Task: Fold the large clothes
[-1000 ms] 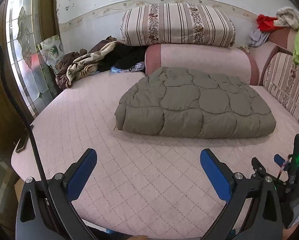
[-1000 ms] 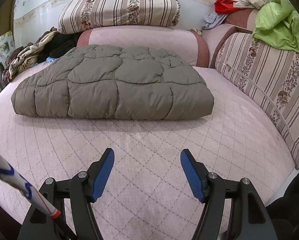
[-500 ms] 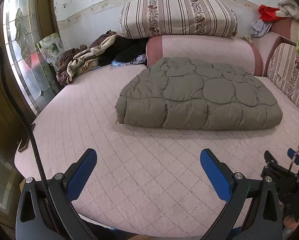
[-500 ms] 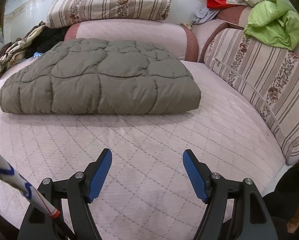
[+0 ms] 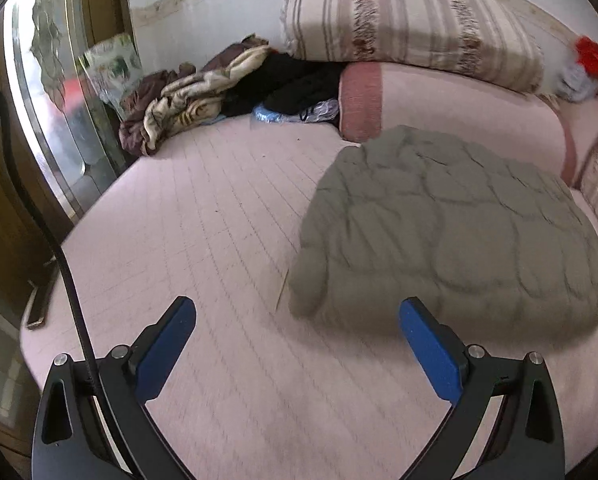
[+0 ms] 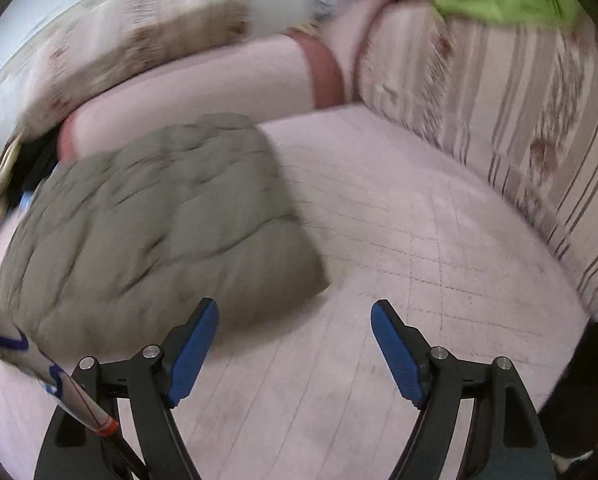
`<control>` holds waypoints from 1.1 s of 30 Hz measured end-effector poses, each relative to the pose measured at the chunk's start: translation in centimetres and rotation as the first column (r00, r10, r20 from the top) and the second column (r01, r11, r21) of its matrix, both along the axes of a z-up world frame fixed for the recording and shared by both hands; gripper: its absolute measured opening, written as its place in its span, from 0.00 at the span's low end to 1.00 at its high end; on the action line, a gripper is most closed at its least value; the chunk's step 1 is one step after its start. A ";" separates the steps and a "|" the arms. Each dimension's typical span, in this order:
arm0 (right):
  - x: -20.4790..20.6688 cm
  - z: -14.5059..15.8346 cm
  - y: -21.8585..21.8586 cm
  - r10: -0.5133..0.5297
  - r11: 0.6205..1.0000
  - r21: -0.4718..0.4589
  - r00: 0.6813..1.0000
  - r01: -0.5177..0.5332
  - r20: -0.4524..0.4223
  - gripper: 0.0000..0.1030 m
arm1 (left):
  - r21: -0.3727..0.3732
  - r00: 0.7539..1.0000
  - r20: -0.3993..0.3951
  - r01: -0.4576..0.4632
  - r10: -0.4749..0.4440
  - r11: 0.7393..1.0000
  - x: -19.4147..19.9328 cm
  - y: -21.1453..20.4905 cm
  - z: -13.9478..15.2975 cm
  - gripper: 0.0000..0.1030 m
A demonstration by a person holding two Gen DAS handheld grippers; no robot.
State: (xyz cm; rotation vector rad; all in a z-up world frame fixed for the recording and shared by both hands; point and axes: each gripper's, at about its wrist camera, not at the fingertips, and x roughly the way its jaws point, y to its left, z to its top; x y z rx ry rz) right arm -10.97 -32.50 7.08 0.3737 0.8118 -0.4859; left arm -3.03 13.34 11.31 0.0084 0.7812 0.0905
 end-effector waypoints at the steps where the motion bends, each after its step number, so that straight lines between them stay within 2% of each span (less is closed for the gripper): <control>1: 0.6 -0.6 -1.6 -0.018 0.998 0.058 1.000 0.018 0.008 0.81 | -0.021 1.000 -0.008 0.001 -0.001 1.000 1.3 0.4 -0.3 0.99; 6: 2.8 -3.3 -4.9 -0.015 0.957 0.289 0.999 -0.001 0.050 0.81 | -0.160 0.997 -0.064 0.025 -0.035 0.987 6.8 2.0 -2.5 0.99; 8: 3.6 -3.8 -4.8 0.004 0.938 0.346 0.997 -0.031 0.078 0.82 | -0.241 0.994 -0.092 0.042 -0.066 0.970 8.8 2.5 -3.7 0.99; 10: 4.6 -4.1 -4.2 0.028 0.933 0.355 0.996 -0.057 0.087 0.87 | -0.308 0.987 -0.131 0.052 -0.096 0.950 10.5 2.5 -5.1 0.99; 13: 5.9 -4.5 -3.2 0.038 0.943 0.326 0.996 -0.064 0.085 0.93 | -0.347 0.976 -0.174 0.064 -0.131 0.936 11.8 2.1 -6.9 0.99; 15: 6.5 -4.8 -3.3 0.032 0.942 0.330 0.996 -0.059 0.086 0.95 | -0.403 0.971 -0.195 0.052 -0.141 0.914 12.2 2.3 -7.8 0.99; 17: 6.9 -5.0 -3.6 0.018 0.939 0.339 0.996 -0.047 0.089 0.96 | -0.474 0.966 -0.218 0.023 -0.142 0.880 12.5 3.0 -8.7 1.00; 19: 7.0 -5.3 -4.1 0.003 0.932 0.361 0.996 -0.036 0.091 0.96 | -0.556 0.955 -0.258 -0.022 -0.147 0.831 12.6 3.8 -10.1 1.00; 21: 7.0 -5.6 -4.4 -0.006 0.928 0.371 0.996 -0.029 0.091 0.96 | -0.649 0.942 -0.289 -0.064 -0.169 0.758 12.8 4.7 -11.7 1.00; 22: 7.1 -5.7 -4.4 -0.001 0.930 0.367 0.996 -0.031 0.087 0.97 | -0.681 0.944 -0.279 -0.067 -0.174 0.729 12.7 5.1 -12.1 1.00; 23: 7.1 -5.8 -4.4 0.000 0.930 0.367 0.996 -0.032 0.087 0.97 | -0.686 0.945 -0.271 -0.057 -0.182 0.725 12.7 5.1 -12.2 1.00; 24: 7.1 -5.9 -4.5 0.002 0.928 0.372 0.996 -0.034 0.086 0.96 | -0.672 0.945 -0.269 -0.045 -0.188 0.739 12.6 4.7 -12.0 1.00; 25: 7.2 -6.0 -4.7 0.005 0.922 0.386 0.996 -0.037 0.084 0.91 | -0.656 0.944 -0.268 -0.031 -0.194 0.754 12.5 4.4 -11.6 1.00; 26: 7.1 -6.2 -4.8 0.014 0.908 0.415 0.996 -0.050 0.089 0.80 | -0.645 0.944 -0.264 -0.019 -0.199 0.764 12.3 4.2 -11.4 0.99; 27: 7.2 -6.1 -5.0 0.023 0.901 0.430 0.995 -0.062 0.095 0.74 | -0.639 0.947 -0.253 -0.009 -0.200 0.769 12.0 4.0 -11.0 0.89; 28: 7.1 -5.9 -5.0 0.032 0.899 0.431 0.994 -0.073 0.101 0.62 | -0.645 0.949 -0.237 0.006 -0.209 0.764 11.7 3.8 -10.4 0.81; 29: 6.9 -5.4 -5.1 0.057 0.890 0.444 0.991 -0.105 0.120 0.50 | -0.632 0.952 -0.233 0.008 -0.199 0.775 11.2 3.7 -9.9 0.78; 31: 6.2 -5.0 -5.5 0.079 0.865 0.480 0.986 -0.142 0.149 0.42 | -0.604 0.957 -0.212 0.030 -0.197 0.796 10.2 3.4 -8.7 0.68; 33: 5.1 -4.4 -5.7 0.103 0.851 0.493 0.978 -0.180 0.179 0.40 | -0.584 0.960 -0.201 0.044 -0.196 0.811 9.5 3.3 -7.9 0.68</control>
